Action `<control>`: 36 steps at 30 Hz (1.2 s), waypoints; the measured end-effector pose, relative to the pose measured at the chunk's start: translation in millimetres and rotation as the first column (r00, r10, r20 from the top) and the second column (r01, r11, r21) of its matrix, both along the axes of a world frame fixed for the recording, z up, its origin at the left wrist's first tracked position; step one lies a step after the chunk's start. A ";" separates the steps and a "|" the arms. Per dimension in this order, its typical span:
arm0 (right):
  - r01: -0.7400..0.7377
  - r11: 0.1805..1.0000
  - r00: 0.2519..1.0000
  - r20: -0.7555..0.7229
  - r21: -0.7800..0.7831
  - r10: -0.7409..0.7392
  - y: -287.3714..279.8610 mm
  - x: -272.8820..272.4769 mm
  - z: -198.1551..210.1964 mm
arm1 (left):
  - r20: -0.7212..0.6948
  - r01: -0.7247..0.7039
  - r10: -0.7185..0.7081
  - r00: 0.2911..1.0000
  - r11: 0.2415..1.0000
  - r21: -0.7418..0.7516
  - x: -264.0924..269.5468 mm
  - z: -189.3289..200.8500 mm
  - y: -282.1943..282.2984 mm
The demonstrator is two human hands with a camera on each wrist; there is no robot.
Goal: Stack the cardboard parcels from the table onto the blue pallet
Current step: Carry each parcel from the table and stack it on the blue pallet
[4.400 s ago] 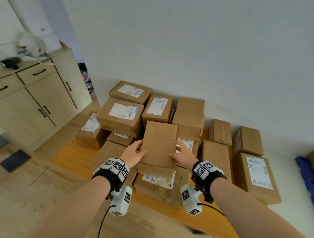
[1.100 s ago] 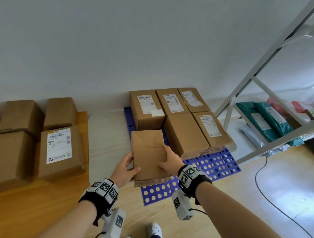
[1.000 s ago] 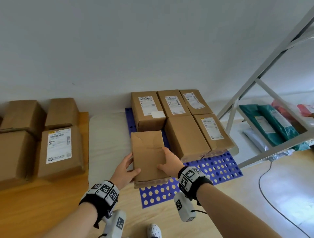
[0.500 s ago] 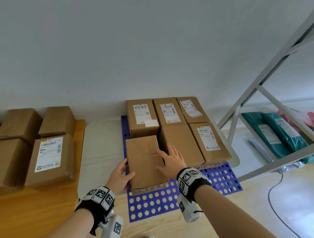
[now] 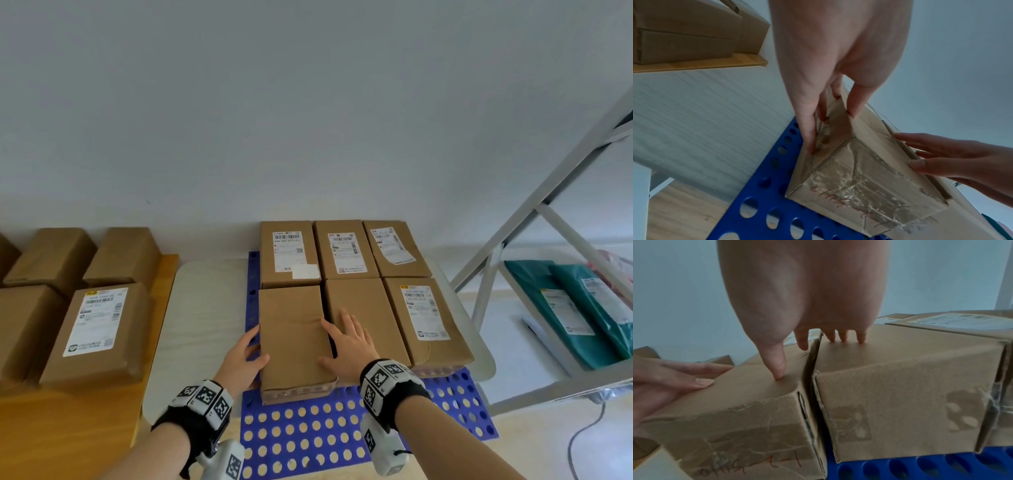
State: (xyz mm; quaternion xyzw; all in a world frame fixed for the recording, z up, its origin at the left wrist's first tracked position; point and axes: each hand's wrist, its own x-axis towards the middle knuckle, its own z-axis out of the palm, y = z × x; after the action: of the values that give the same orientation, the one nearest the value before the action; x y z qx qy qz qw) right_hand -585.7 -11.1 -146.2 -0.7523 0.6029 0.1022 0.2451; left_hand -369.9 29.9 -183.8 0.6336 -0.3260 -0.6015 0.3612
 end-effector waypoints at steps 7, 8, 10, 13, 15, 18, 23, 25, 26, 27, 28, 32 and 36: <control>-0.028 1.000 0.999 0.017 -0.005 0.028 -6.7 -5.3 -1.4 | 0.037 0.022 -0.021 0.999 1.000 -0.012 -5.8 0.3 -9.3; -0.028 1.000 0.999 0.022 -0.005 0.028 -6.8 -5.6 -1.0 | 0.044 0.019 -0.019 0.999 1.000 -0.009 -6.6 0.6 -11.0; -0.027 1.000 0.999 0.034 -0.002 0.027 -6.8 -5.7 -0.4 | 0.043 0.010 -0.011 0.999 1.000 0.009 -7.7 1.4 -14.2; -0.015 1.000 0.999 0.051 -0.002 0.015 -7.4 -6.3 0.2 | 0.032 0.004 -0.005 0.999 1.000 0.026 -9.3 4.0 -17.4; -0.007 1.000 0.998 0.063 -0.002 0.007 -7.8 -6.1 0.5 | 0.043 0.007 -0.008 0.999 1.000 0.019 -9.8 3.2 -17.0; 0.024 1.000 0.989 0.145 -0.007 -0.023 -10.3 -2.6 4.0 | 0.086 0.010 -0.008 0.996 1.000 -0.020 -9.5 2.6 -13.2; -0.034 0.998 0.965 0.258 -0.050 0.045 -19.8 16.8 12.3 | 0.356 0.098 -0.076 0.932 0.994 -0.044 0.6 18.8 -2.7; -0.069 0.997 0.965 0.251 -0.042 0.077 -21.8 31.3 16.8 | 0.486 0.189 -0.153 0.861 0.982 -0.025 11.2 29.1 2.5; -0.090 0.995 0.967 0.237 -0.037 0.096 -21.3 39.8 19.8 | 0.543 0.227 -0.187 0.818 0.974 -0.007 17.9 34.0 6.5; -0.114 0.993 0.967 0.226 -0.031 0.118 -20.2 49.5 22.4 | 0.597 0.257 -0.214 0.773 0.966 0.014 25.8 38.8 11.2; -0.139 0.990 0.965 0.222 -0.027 0.142 -18.1 59.1 25.3 | 0.644 0.279 -0.238 0.728 0.959 0.039 34.0 43.0 16.2; -0.230 0.971 0.935 0.263 -0.056 0.237 5.3 102.4 40.1 | 0.731 0.271 -0.256 0.632 0.957 0.101 74.4 57.3 49.2; -0.282 0.957 0.909 0.301 -0.068 0.289 38.7 151.9 52.2 | 0.769 0.190 -0.186 0.611 0.978 0.085 120.5 69.9 89.9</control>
State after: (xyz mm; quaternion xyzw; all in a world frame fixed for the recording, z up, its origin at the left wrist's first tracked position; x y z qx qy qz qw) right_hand -433.8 27.6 -94.0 -0.8419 0.4418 0.0115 0.3097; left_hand -249.4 119.8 -113.9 0.7912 -0.5152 -0.3057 0.1231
